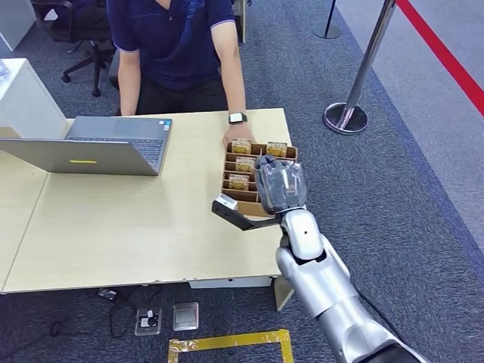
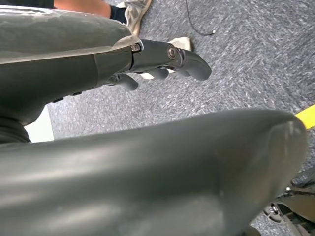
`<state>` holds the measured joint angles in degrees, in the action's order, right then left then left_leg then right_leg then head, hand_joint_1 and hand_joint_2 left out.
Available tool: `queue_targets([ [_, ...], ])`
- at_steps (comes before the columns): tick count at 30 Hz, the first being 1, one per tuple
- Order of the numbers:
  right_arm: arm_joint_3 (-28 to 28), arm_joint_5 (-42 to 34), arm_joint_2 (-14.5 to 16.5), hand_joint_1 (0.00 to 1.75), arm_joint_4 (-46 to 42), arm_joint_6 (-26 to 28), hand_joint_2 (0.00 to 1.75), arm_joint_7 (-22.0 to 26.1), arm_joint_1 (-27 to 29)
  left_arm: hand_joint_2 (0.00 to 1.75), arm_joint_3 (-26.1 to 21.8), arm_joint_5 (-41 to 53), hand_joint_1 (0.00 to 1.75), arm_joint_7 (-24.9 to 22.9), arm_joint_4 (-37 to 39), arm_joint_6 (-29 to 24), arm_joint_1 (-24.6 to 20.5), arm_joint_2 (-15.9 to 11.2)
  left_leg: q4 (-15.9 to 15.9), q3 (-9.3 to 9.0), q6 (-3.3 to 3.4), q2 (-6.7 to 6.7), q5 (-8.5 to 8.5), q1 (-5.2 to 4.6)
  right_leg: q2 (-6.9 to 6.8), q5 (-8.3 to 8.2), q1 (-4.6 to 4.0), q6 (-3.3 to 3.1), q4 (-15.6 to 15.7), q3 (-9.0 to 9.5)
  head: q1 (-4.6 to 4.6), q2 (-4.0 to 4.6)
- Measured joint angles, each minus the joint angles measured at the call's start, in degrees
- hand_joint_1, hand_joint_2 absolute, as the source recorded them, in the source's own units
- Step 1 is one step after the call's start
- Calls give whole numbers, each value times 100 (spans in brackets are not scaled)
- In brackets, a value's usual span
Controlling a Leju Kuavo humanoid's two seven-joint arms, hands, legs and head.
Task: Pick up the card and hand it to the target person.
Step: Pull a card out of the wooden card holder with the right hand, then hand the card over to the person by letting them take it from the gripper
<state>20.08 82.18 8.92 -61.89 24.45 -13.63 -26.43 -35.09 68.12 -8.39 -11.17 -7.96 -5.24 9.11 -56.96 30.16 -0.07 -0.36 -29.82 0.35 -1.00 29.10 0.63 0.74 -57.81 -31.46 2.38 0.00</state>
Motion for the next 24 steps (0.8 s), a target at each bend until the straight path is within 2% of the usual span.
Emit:
queue_targets([
  [5,226,-234,-83,175,-675,94,175,80,-85,0,-2,-10,0,7,0,-50,11,-1,0,-2,0,-1,4,0,1,-5,0,-3,0,3,3,0],
  [12,359,-289,10,175,-435,348,175,-29,-837,0,0,38,0,-14,0,-39,-95,-1,0,-3,-4,-1,16,0,1,-14,0,-7,-3,3,-3,0],
  [18,343,-461,222,175,607,1037,175,84,-1706,0,20,165,0,-62,0,13,-240,0,0,-2,-8,0,20,0,1,-16,0,-9,-8,1,-1,0],
  [21,295,-595,369,175,1355,1376,175,293,-2225,0,20,165,0,-80,0,-22,-301,-2,-1,-3,-9,0,21,0,1,-17,0,-10,-9,1,2,0],
  [24,220,-658,536,175,2005,1472,175,554,-2620,0,16,98,0,-15,0,-86,-323,-11,-1,-4,-9,-1,21,1,1,-17,-1,-10,-10,0,1,0],
])
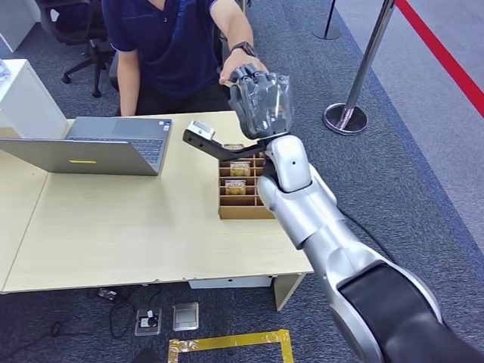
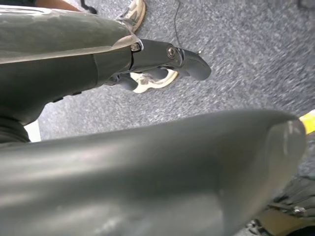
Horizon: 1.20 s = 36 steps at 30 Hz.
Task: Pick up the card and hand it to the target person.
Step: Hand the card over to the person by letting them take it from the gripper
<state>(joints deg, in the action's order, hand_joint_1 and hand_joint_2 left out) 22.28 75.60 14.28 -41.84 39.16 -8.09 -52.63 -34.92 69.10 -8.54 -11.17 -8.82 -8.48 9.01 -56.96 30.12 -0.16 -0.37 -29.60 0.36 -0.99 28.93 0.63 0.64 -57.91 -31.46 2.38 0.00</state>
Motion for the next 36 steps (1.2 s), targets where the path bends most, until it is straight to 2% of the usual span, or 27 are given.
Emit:
queue_targets([
  [6,-49,67,209,175,645,6,175,63,-251,0,-11,-107,0,67,0,-9,-3,-49,0,1,0,0,0,1,-1,0,-1,0,0,-1,-9,0],
  [14,-251,388,294,175,857,7,175,44,-254,0,-10,-74,0,-21,0,40,29,-98,-1,4,0,1,0,0,-1,0,0,0,0,-2,-1,0],
  [15,-278,429,294,171,871,7,175,21,-252,0,-9,-60,0,-26,0,40,30,-98,-1,4,0,1,0,0,-1,0,0,0,0,-3,-1,0],
  [19,-390,583,289,0,891,9,175,-44,-238,0,-8,1,0,-66,0,43,21,-98,-1,7,0,1,0,0,-1,0,-1,0,0,-9,-3,0],
  [24,-589,703,282,0,796,9,175,-11,-213,0,0,72,0,-121,0,49,-19,-88,-1,7,-1,0,-1,0,0,0,-1,0,1,-11,-8,0],
  [28,-818,493,261,0,523,9,175,308,-105,0,3,105,0,-168,0,47,-34,-60,-1,6,0,0,0,0,0,0,-1,0,1,-9,-4,0],
  [30,-959,-10,259,0,368,9,175,737,-9,0,2,99,0,-204,0,42,-35,-47,-1,5,0,0,0,0,0,0,-1,0,1,-6,-2,0],
  [33,-1103,-1221,214,0,-38,-56,175,1531,292,0,-2,61,0,-221,0,28,-14,-38,-2,2,0,1,0,0,-1,0,-1,0,2,-4,-4,0],
  [36,-1091,-2576,17,0,-841,-507,175,2157,872,0,-12,-10,0,-187,0,27,42,-35,-2,2,0,3,-2,0,-3,1,-1,0,6,-3,-8,0],
])
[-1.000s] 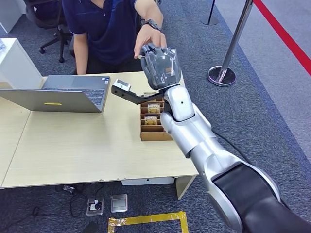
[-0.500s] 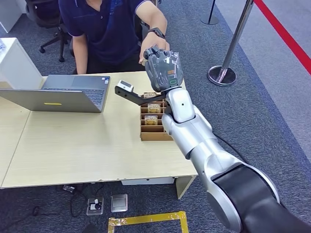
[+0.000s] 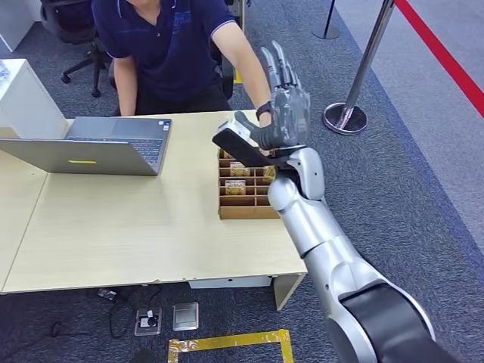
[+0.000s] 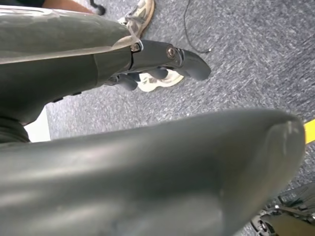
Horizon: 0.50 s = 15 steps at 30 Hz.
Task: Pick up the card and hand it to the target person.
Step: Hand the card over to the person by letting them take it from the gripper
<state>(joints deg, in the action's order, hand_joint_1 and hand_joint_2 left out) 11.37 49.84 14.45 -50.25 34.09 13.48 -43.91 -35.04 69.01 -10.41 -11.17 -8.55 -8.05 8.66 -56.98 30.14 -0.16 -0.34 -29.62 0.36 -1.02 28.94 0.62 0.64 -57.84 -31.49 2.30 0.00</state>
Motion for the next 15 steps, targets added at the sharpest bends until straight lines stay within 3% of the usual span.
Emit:
queue_targets([
  [8,-192,-4349,-1341,0,-2922,-2908,175,1442,2492,0,-152,-198,0,244,0,-1,349,-5,0,7,16,3,-22,0,-3,9,1,14,20,3,21,0],
  [15,-1446,-5499,-1942,0,-4379,-3843,175,1577,4423,0,-190,-118,0,359,0,21,445,-31,0,5,19,17,-30,0,-16,21,1,22,27,11,19,0],
])
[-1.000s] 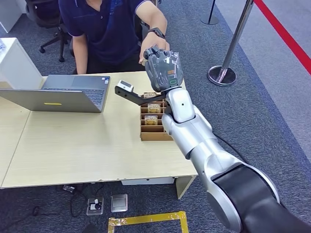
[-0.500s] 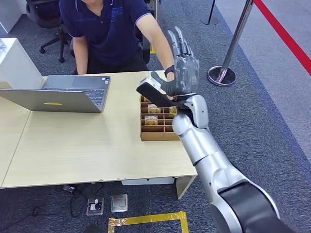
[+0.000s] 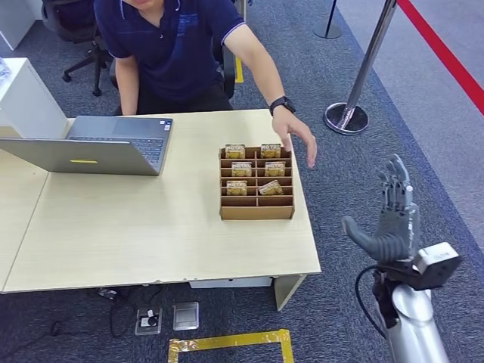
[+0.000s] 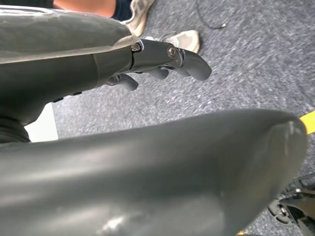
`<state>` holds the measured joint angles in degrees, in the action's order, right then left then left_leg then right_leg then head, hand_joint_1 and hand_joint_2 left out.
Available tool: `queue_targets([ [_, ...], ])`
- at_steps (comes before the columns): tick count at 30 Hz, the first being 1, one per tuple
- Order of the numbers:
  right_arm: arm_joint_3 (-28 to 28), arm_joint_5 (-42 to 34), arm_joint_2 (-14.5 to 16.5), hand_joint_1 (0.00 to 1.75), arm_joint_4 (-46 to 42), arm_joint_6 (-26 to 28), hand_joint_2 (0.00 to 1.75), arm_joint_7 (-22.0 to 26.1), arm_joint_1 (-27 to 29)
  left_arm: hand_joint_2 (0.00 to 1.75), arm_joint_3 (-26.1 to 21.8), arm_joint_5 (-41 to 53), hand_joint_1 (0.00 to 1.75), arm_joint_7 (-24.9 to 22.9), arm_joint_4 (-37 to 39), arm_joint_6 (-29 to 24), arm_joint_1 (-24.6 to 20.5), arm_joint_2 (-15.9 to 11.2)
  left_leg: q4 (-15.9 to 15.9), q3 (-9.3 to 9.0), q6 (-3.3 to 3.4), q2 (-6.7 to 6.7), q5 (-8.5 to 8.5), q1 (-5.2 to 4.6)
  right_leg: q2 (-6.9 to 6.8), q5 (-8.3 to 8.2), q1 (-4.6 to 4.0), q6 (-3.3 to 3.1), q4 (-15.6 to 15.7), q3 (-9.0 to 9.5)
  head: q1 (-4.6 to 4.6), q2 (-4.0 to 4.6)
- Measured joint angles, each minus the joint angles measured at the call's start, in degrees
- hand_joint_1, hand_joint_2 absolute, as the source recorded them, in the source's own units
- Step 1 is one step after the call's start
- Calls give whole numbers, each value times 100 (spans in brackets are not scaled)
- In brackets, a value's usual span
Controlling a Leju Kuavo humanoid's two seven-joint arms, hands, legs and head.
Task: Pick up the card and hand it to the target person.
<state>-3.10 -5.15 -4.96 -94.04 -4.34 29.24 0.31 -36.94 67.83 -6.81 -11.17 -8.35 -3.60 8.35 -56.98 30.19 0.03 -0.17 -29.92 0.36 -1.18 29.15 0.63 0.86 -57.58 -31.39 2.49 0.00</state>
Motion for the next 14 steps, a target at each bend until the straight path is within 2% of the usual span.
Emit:
queue_targets([
  [4,-705,-513,-67,0,-314,-713,175,-133,799,0,15,126,0,31,-1,75,-38,-14,2,0,-2,-10,-2,0,10,1,0,-1,0,0,2,0],
  [8,-1274,-580,-22,0,-29,-1772,0,-353,1060,0,20,158,0,26,-2,100,-124,-15,2,-8,-2,-18,-2,0,15,-1,0,-2,0,4,-8,0],
  [11,-1778,-289,-7,0,814,-2406,0,-482,930,0,20,154,0,32,-2,95,-160,-19,2,-14,-1,-17,-1,0,14,-2,0,-1,0,13,-9,0],
  [14,-2196,209,-75,0,1857,-2719,0,-338,727,0,20,140,0,32,-2,106,-168,-26,1,-15,0,-17,-1,-1,15,-3,1,0,0,14,-2,0],
])
